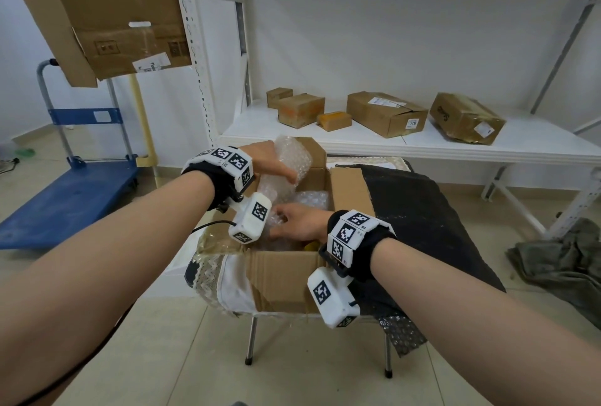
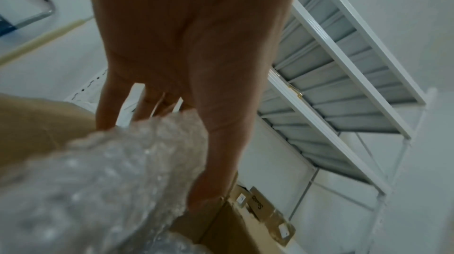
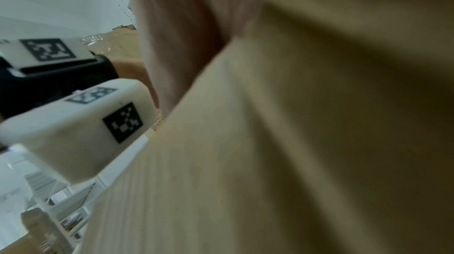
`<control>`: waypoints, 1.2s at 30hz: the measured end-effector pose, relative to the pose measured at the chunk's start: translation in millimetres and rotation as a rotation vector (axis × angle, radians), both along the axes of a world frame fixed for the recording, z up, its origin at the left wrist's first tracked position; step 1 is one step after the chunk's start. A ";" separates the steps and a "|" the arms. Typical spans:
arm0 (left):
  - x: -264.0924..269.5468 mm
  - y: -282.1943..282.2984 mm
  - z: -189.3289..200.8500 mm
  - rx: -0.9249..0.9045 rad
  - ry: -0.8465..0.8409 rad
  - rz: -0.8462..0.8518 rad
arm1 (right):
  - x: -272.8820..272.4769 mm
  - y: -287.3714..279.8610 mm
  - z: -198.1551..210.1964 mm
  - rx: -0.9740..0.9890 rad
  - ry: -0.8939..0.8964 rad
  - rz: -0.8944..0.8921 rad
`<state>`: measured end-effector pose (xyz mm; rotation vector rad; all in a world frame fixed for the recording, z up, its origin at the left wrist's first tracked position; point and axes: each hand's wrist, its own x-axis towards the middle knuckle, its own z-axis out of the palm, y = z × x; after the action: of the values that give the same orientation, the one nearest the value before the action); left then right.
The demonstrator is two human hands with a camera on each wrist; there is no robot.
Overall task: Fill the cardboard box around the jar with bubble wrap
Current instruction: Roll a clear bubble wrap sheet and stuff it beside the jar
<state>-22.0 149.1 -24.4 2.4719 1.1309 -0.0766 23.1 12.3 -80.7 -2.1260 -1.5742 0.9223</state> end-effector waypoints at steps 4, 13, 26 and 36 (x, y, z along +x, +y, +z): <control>2.1 -0.8 -5.8 0.234 0.071 -0.045 | 4.7 1.8 -8.4 -0.071 -0.004 0.002; 0.8 6.2 -19.5 0.256 0.151 -0.083 | 5.0 -1.2 -7.2 -0.154 -0.015 0.039; 2.5 3.8 -23.6 0.243 -0.076 -0.150 | 7.8 8.9 -26.3 0.040 -0.064 -0.116; 4.9 1.6 -20.6 0.180 -0.049 -0.093 | 13.2 4.3 -26.6 0.097 0.226 -0.175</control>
<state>-17.1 150.6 -45.0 2.6696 1.0434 0.0609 36.3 16.6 -107.3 -1.9778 -1.2751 0.9683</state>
